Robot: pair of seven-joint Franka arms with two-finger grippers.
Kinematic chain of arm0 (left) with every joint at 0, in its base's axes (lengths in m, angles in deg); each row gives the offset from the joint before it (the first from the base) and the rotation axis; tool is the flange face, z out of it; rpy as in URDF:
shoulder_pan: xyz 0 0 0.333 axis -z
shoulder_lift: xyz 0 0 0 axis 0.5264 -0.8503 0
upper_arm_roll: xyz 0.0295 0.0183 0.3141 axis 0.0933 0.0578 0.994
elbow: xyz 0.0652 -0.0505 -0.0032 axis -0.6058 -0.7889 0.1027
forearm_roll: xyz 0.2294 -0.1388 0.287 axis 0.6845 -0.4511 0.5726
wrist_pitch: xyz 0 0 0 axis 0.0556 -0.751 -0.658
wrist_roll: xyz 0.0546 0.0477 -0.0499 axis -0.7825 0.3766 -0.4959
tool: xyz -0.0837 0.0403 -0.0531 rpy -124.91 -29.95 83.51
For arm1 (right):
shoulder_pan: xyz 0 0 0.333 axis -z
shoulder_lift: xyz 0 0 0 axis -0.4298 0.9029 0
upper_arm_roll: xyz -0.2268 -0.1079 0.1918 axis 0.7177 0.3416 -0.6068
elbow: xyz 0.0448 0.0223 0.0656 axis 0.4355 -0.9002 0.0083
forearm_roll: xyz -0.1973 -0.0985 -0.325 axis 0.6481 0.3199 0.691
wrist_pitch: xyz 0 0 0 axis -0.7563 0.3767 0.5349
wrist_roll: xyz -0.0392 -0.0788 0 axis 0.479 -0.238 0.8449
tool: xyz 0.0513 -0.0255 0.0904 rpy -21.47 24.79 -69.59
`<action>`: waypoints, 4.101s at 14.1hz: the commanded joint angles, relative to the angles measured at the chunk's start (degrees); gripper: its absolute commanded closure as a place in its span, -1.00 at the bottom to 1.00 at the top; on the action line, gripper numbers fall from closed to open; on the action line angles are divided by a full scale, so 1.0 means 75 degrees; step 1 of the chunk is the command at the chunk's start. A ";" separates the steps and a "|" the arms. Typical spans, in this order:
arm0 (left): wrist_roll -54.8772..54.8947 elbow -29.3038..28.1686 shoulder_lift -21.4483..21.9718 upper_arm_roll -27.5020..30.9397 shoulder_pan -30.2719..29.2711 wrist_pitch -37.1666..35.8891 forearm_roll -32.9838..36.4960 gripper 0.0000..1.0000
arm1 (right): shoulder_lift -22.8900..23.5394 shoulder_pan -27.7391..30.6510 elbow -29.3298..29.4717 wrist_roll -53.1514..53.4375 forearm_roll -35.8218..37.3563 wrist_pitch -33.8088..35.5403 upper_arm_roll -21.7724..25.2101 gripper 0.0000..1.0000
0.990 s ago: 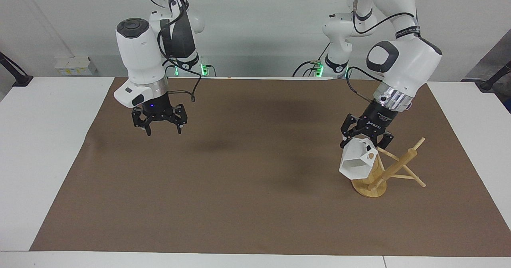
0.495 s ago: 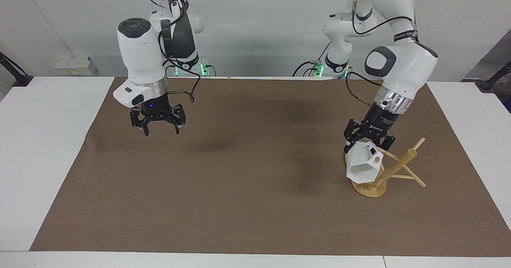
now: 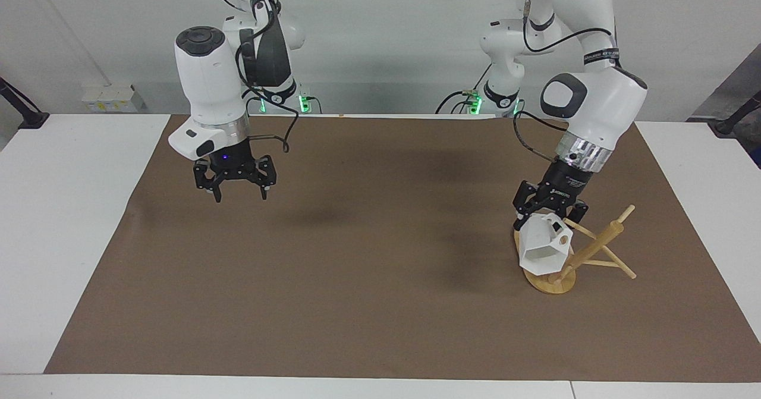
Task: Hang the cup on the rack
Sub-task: 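Move the cup with the left gripper onto a peg of the rack, then open the left gripper and release the cup on the peg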
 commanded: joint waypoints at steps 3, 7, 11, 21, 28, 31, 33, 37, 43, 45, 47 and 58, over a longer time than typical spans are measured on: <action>-0.1544 -0.0108 0.0177 -0.0058 -0.0035 0.0253 0.0208 1.00 | -0.0124 0.0085 -0.0057 0.1301 0.0192 0.0141 -0.0137 -1.00; -0.1579 0.0056 0.0224 -0.0070 -0.0011 0.0113 0.0197 1.00 | -0.0194 0.0073 0.0025 0.1492 -0.0192 0.0784 -0.0149 -1.00; -0.1859 0.0243 0.0224 -0.0070 0.0059 -0.0005 0.0185 1.00 | -0.0323 0.0096 0.0235 0.1410 -0.0651 0.1348 -0.0137 -1.00; -0.1802 0.0150 0.0248 -0.0070 -0.0175 -0.0005 0.0173 1.00 | -0.0335 0.0120 0.0224 0.1281 -0.1284 0.1325 -0.0125 -1.00; -0.1778 -0.0295 0.0423 -0.0058 -0.0339 0.0101 0.0173 1.00 | -0.0346 0.0143 0.0201 0.1270 -0.1284 0.1290 -0.0125 -1.00; -0.1755 -0.0681 0.0528 -0.0058 -0.0363 0.0206 0.0173 1.00 | -0.0346 0.0143 0.0201 0.1270 -0.1284 0.1278 -0.0125 -1.00; -0.1743 -0.0694 0.0552 -0.0058 -0.0363 0.0125 0.0173 1.00 | -0.0346 0.0143 0.0201 0.1270 -0.1284 0.1266 -0.0125 -1.00; -0.1720 -0.0694 0.0564 -0.0046 -0.0480 -0.0028 0.0185 -0.18 | -0.0346 0.0155 0.0177 0.1270 -0.1284 0.1208 -0.0114 -1.00; -0.0889 -0.0343 0.0599 0.0012 -0.0620 -0.0893 0.0255 -0.79 | -0.0346 0.0272 0.0131 0.0650 -0.1167 0.1044 -0.0090 -1.00; -0.0258 -0.0214 0.0786 0.0047 -0.0667 -0.1327 0.0279 -0.80 | -0.0346 0.0272 0.0130 0.0625 -0.1167 0.1044 -0.0090 -1.00; 0.0387 -0.0202 0.1102 0.0047 -0.0702 -0.1609 0.0569 -0.81 | -0.0346 0.0272 0.0130 0.0637 -0.1167 0.1044 -0.0079 -1.00; 0.7153 0.1262 0.1162 0.0036 -0.0667 -0.4079 0.1989 -1.00 | -0.0346 0.0366 0.0119 0.0227 -0.0804 0.0915 -0.0067 -1.00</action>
